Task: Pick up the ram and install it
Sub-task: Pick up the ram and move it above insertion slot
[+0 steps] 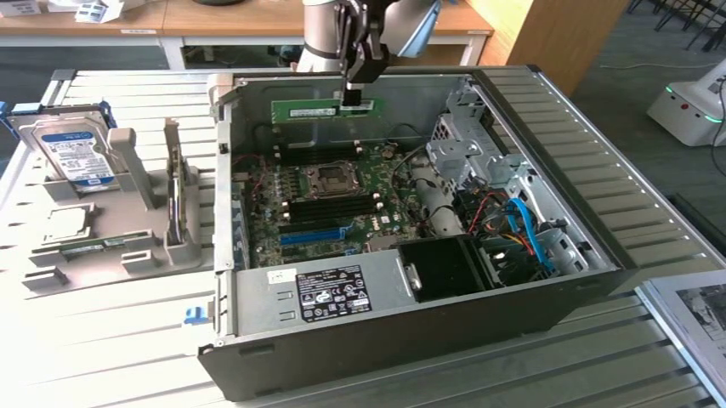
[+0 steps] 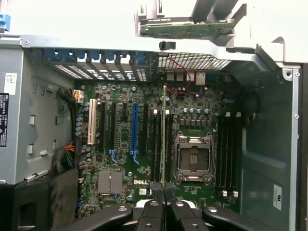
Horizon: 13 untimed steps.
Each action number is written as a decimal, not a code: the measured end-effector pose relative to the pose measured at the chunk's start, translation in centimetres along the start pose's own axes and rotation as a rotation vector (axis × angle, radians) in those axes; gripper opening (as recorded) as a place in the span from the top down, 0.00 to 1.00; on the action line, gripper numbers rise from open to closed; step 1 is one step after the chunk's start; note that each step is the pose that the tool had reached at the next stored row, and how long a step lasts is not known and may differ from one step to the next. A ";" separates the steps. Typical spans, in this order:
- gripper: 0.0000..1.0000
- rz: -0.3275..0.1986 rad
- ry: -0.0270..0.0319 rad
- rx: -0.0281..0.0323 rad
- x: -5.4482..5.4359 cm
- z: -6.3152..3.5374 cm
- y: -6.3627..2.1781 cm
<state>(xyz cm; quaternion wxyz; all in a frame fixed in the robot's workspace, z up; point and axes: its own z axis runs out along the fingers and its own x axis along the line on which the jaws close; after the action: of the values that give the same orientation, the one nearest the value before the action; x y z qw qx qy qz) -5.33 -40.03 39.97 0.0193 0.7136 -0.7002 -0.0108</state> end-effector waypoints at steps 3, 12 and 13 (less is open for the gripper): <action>0.88 0.000 0.0000 0.0000 0.0 0.01 0.00; 0.88 0.000 0.0000 0.0018 0.0 0.53 -0.03; 0.88 0.000 0.0001 0.0017 0.0 0.52 -0.02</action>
<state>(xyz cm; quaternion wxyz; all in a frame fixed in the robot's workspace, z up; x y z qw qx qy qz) -5.33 -40.00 39.44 0.0187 0.7136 -0.7002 -0.0101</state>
